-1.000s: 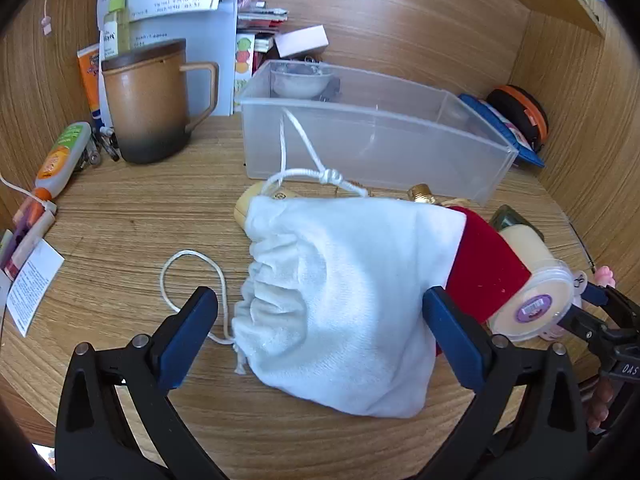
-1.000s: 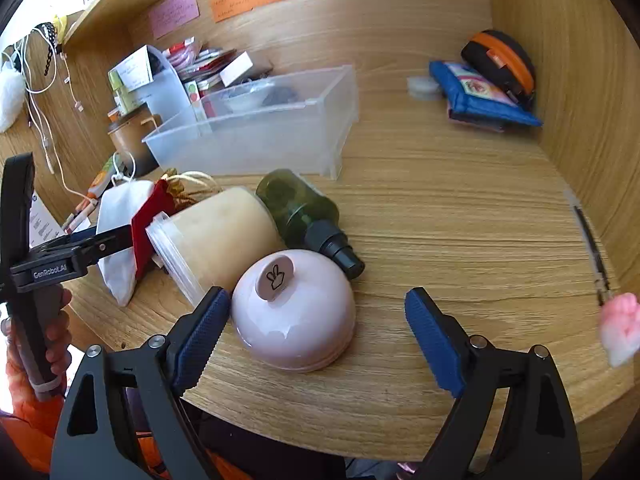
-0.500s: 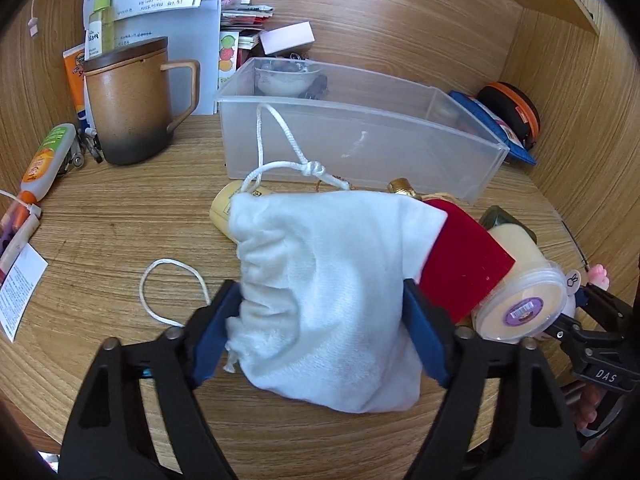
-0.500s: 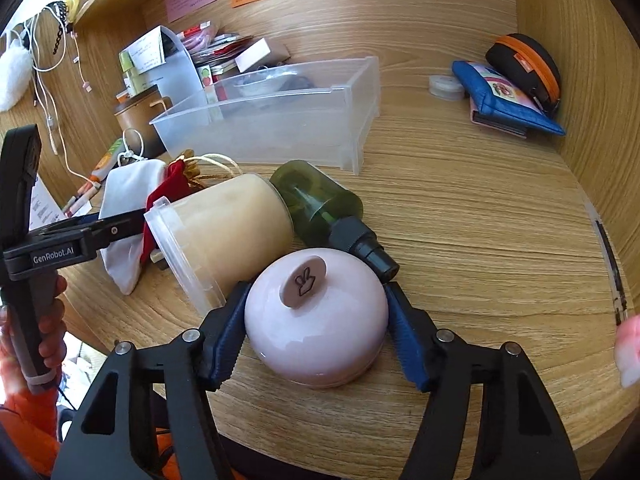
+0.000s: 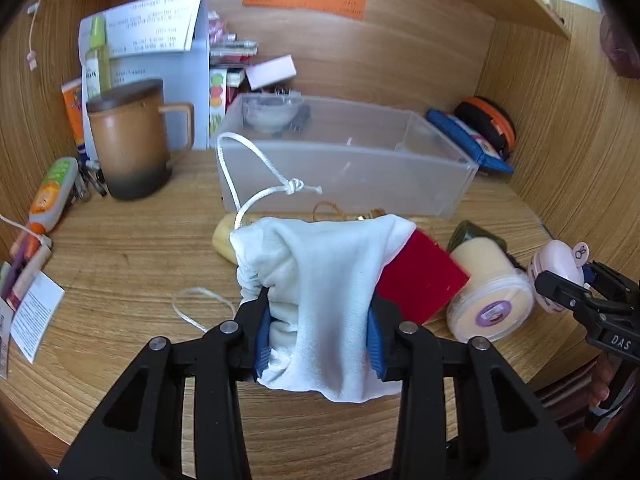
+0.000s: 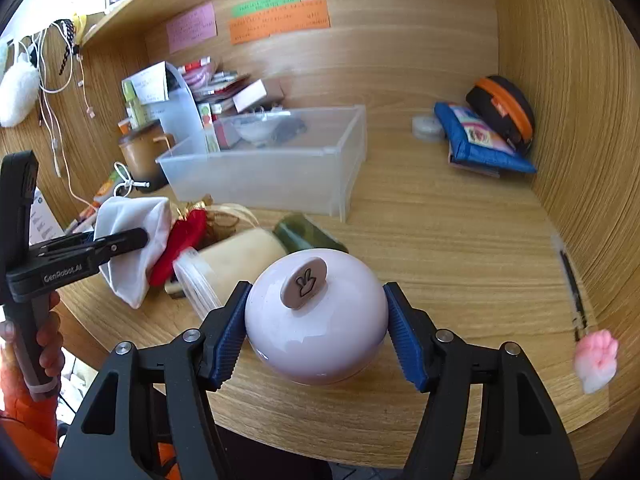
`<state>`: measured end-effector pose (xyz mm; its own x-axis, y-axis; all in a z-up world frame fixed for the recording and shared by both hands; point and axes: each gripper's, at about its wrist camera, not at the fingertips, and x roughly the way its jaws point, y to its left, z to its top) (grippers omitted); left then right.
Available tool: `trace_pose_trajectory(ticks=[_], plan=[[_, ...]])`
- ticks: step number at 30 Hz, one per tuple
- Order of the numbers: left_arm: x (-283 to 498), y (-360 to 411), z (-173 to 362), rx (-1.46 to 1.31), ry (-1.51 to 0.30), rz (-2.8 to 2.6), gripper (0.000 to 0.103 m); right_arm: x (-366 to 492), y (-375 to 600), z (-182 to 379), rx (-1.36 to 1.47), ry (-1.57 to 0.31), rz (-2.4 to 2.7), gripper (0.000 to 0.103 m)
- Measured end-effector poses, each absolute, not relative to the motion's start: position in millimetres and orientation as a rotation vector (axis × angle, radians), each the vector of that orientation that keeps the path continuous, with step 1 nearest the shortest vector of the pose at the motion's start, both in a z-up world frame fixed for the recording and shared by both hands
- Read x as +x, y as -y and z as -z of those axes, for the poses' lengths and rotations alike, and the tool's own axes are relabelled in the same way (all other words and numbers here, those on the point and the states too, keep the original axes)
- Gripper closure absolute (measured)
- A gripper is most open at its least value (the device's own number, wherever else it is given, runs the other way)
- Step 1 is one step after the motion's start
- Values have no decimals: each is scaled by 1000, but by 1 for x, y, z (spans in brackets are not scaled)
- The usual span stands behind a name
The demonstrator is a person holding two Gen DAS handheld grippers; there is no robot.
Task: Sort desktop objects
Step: 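Grasp the white drawstring pouch with the left gripper while the right grasps the pink container, then carry both items over the clear box and open both grippers to drop them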
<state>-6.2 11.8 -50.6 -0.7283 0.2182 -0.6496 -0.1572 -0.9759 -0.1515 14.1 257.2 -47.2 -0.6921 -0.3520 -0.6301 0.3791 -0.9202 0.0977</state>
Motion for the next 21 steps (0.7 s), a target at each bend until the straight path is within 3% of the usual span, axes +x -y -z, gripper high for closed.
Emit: trace_pose_trajectory(ticks=[21], plan=[[-4,13,-22,-836,123,-2765,65,-8,-229,-14,775,-78,2477,41]])
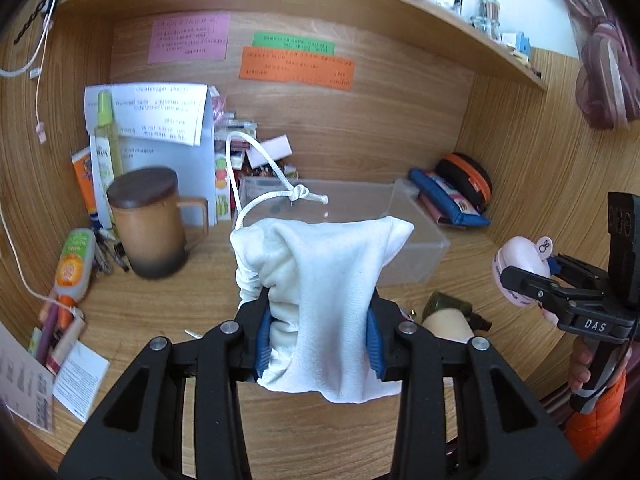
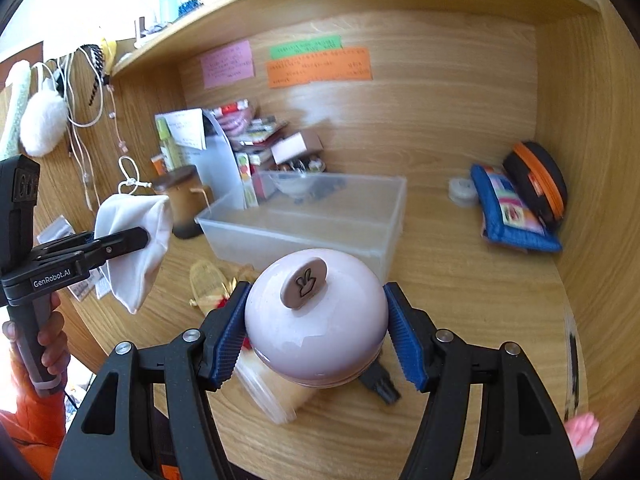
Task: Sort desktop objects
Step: 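Carry both items over the clear box and open both grippers to drop them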
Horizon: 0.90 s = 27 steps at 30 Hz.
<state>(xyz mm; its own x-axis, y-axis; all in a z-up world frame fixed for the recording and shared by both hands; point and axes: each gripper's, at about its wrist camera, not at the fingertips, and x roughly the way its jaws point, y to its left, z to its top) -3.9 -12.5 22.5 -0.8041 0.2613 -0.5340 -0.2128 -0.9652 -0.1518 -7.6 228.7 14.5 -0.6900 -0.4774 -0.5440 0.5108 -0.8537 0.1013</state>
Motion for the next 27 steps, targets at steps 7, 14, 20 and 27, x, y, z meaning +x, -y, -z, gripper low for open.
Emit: trace_pose_trajectory(ticks=[7,14,20,27], plan=[[-17,21,-47,-815,99,-2715,65,-24,-217,-45,705,-104,2443,41],[-59,26,-52,-895,77,-2679,65,-49,-201,-64,663,-129,2438,41],[-93,24,-56,-930,56,-2674,65,-84,-189,-67,694,-136,2408,41],[-133,16,-55,-962,26,-2677,65,-128,-175,-56,779,-172,2392,41]])
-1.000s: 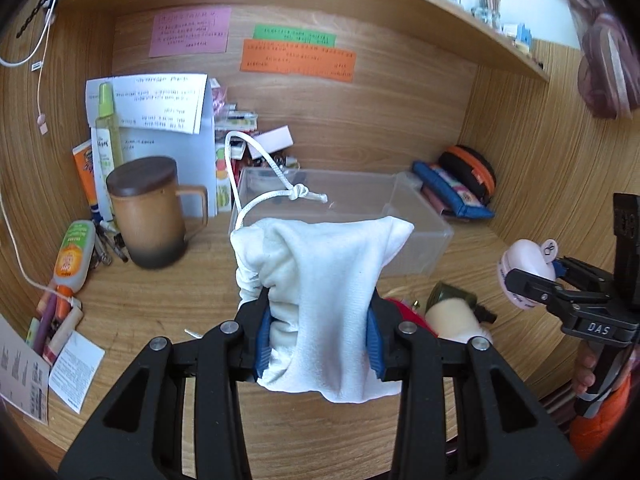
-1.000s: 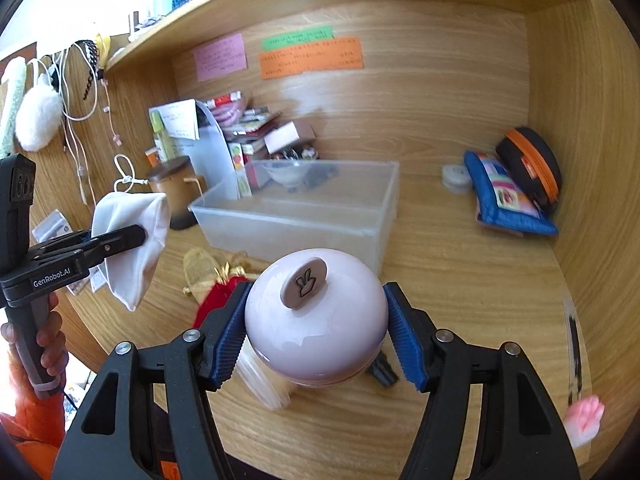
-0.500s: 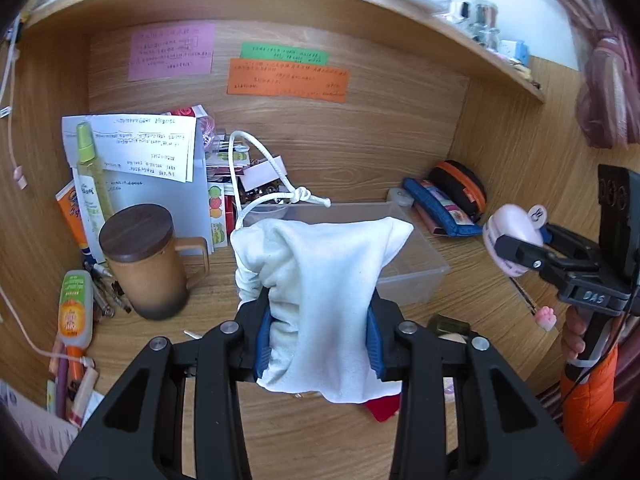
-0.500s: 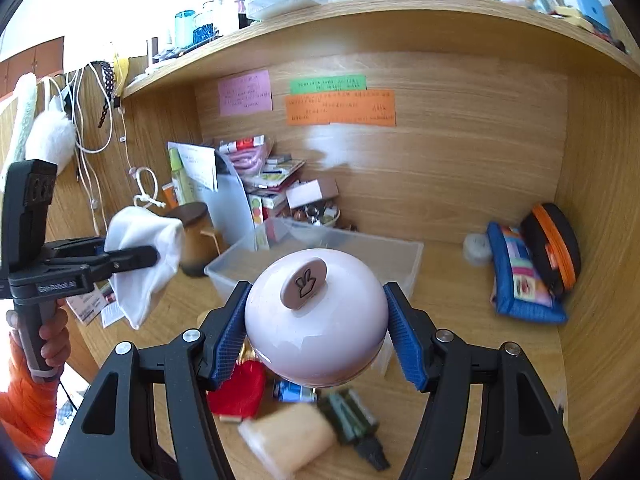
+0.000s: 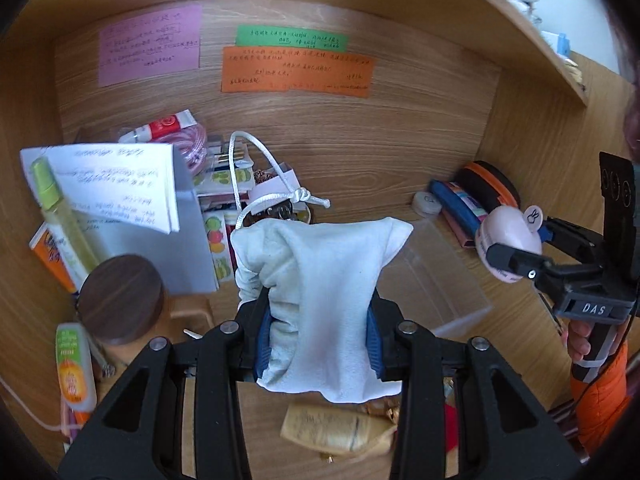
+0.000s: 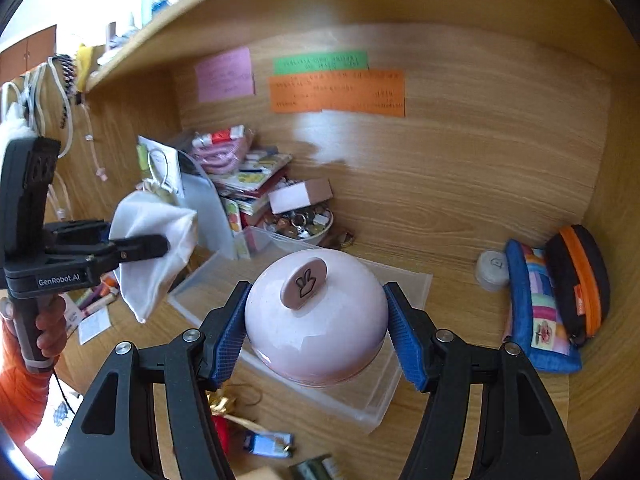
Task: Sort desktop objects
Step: 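Carry both items over the clear box and open both grippers to drop them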
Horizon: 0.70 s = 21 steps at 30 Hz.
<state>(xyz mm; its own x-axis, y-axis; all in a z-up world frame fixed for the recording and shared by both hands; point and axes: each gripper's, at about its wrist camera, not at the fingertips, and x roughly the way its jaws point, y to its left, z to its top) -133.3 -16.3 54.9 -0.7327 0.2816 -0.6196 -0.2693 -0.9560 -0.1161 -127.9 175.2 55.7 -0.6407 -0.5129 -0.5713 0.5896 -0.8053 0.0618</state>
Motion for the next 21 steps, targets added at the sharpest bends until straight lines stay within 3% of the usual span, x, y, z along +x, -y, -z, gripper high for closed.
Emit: trace_pose_trajectory(ticks=[21], plan=[[-227,-13,7,-1210,-141,-2559,65,-216,-136,3,1067,-361,2246,41]])
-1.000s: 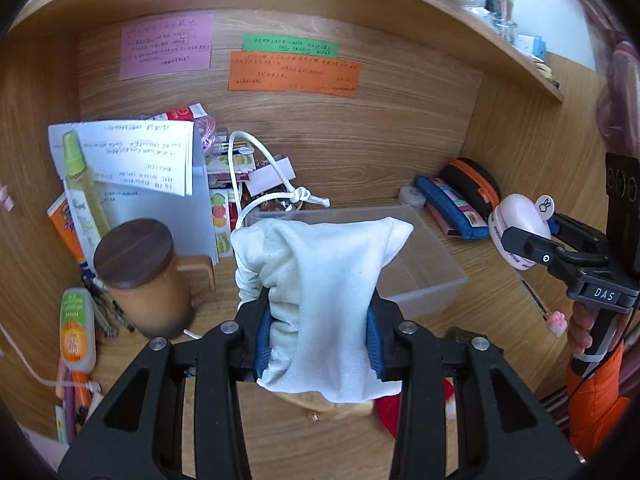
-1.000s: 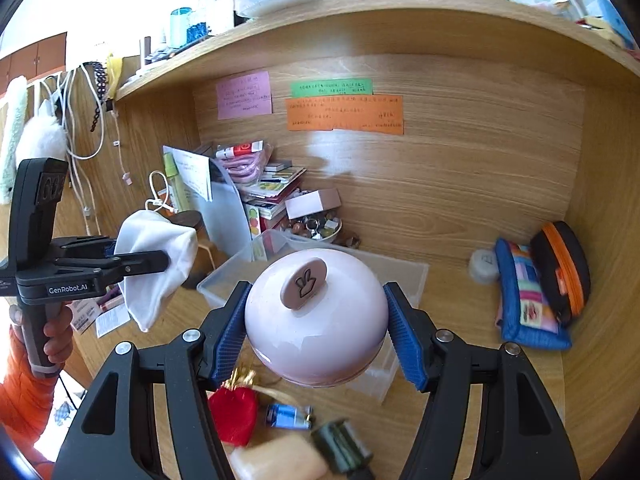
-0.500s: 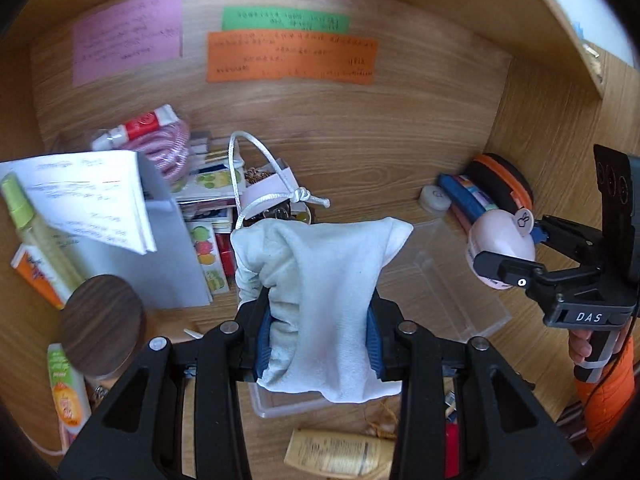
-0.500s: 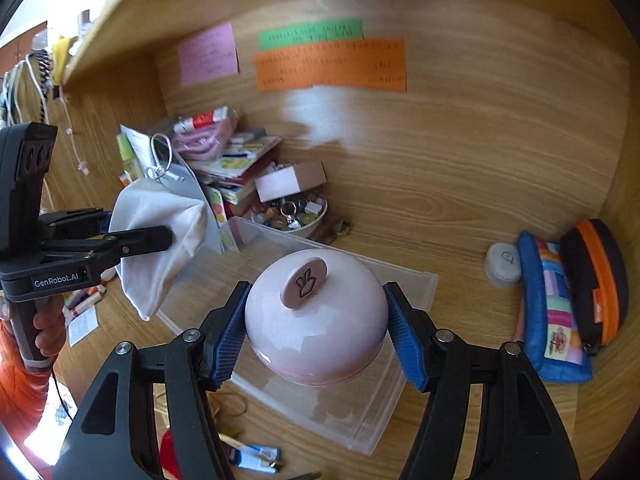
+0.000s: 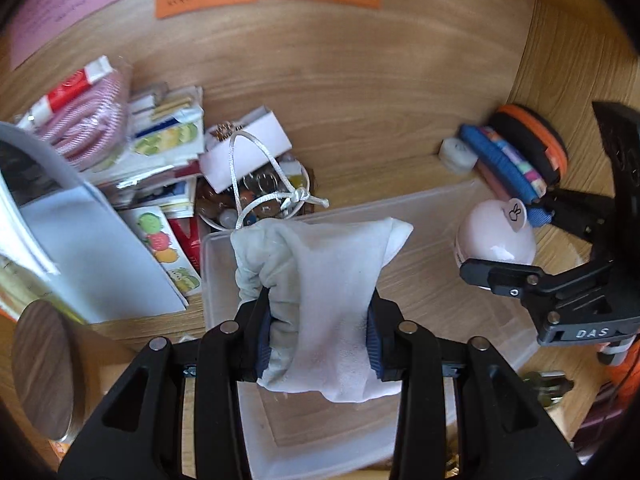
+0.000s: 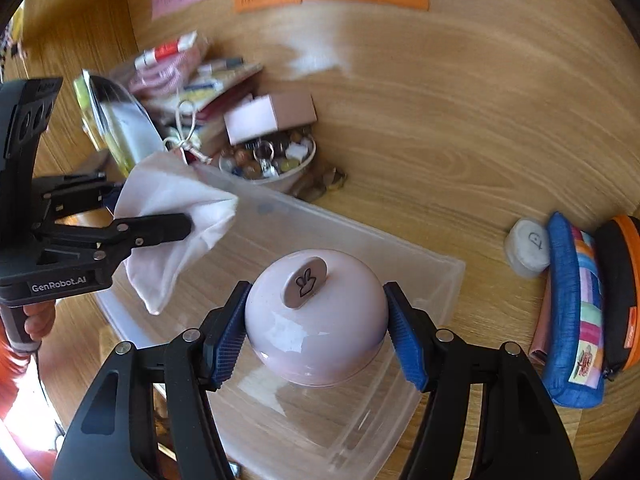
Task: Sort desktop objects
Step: 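Carry both items over the clear box and open both grippers to drop them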
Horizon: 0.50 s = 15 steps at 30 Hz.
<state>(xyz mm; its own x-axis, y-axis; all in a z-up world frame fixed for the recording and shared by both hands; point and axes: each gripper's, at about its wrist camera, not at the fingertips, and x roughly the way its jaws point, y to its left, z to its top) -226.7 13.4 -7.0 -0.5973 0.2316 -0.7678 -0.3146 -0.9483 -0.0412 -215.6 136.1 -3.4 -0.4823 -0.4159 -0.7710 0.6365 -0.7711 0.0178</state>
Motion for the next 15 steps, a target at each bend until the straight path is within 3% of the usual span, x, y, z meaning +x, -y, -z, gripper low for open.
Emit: trace_pose_trajectory(ticks=[15], plan=[[-249,-13,35,-1324,-200,-2497,64,-230,-106,36,1207,-588,2059,41]])
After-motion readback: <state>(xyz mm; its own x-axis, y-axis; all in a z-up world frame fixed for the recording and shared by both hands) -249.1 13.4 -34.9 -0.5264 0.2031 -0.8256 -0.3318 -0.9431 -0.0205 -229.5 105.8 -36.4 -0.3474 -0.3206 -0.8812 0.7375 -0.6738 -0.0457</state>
